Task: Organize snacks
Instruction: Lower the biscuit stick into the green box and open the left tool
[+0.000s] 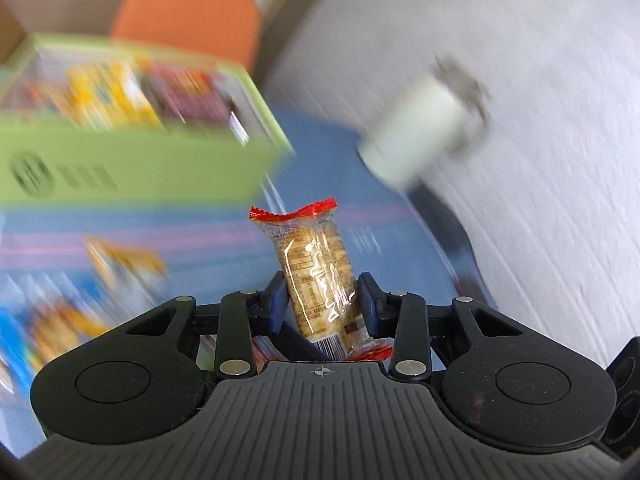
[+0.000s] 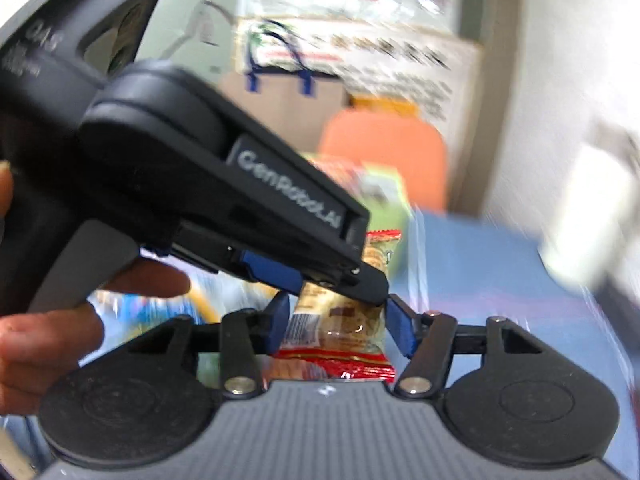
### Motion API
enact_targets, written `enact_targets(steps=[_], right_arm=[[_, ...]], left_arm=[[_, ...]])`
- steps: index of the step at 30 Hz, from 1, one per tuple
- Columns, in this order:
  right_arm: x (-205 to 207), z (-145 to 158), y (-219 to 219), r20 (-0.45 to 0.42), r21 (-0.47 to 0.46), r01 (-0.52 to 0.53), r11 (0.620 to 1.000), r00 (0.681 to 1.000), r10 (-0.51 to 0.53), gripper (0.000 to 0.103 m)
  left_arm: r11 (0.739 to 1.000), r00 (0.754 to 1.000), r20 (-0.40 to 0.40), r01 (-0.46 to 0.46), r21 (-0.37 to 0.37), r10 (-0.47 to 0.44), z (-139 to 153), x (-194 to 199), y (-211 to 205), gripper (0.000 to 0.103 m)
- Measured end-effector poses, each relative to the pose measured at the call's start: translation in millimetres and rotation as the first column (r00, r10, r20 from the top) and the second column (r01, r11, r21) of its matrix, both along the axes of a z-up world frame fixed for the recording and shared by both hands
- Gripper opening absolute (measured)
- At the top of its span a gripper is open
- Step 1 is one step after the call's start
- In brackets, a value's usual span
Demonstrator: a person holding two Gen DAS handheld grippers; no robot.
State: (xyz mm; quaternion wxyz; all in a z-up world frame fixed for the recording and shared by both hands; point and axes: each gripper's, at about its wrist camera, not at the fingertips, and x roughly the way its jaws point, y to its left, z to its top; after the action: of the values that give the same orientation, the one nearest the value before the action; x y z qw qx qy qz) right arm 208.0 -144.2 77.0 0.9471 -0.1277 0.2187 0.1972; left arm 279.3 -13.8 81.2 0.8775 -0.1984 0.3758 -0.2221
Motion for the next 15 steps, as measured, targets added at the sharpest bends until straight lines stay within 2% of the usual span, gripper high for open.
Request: enact_targets(steps=[4,7,11,14,15], right_arm=[[71.7,15.9,50.4,0.023,0.008,-0.134,0.991,0.991,0.134,0.065],[129.5,17.9,81.3,-0.027,0.049,-0.215,0.975,0.976,0.216,0.065],[186.4,-2.2,116.8,-0.117,0.078,-0.269,0.960,0.954,0.277,0.065],[210.5,-25.6,134.2,-0.214,0.074,-0.292,0.954,0.929,0.301,0.067],[215.0,-28.9,131.8,-0.226,0.121,-0.297,0.947,0.921,0.318,0.069]], left_arm=[[0.990,0.989,0.048,-0.140,0.029,0.138,25.1,49.9,56.0,0.015],[0.975,0.976,0.043,-0.217,0.045,0.215,29.5,90.7,94.5,0.017],[0.958,0.960,-0.010,-0.279,0.064,0.280,14.1,141.7,133.5,0.016],[0.951,0.952,-0.069,-0.289,0.113,0.298,-11.8,167.8,147.6,0.016],[0.945,0.950,-0.066,-0.292,0.146,0.304,-19.6,170.8,147.1,0.016]])
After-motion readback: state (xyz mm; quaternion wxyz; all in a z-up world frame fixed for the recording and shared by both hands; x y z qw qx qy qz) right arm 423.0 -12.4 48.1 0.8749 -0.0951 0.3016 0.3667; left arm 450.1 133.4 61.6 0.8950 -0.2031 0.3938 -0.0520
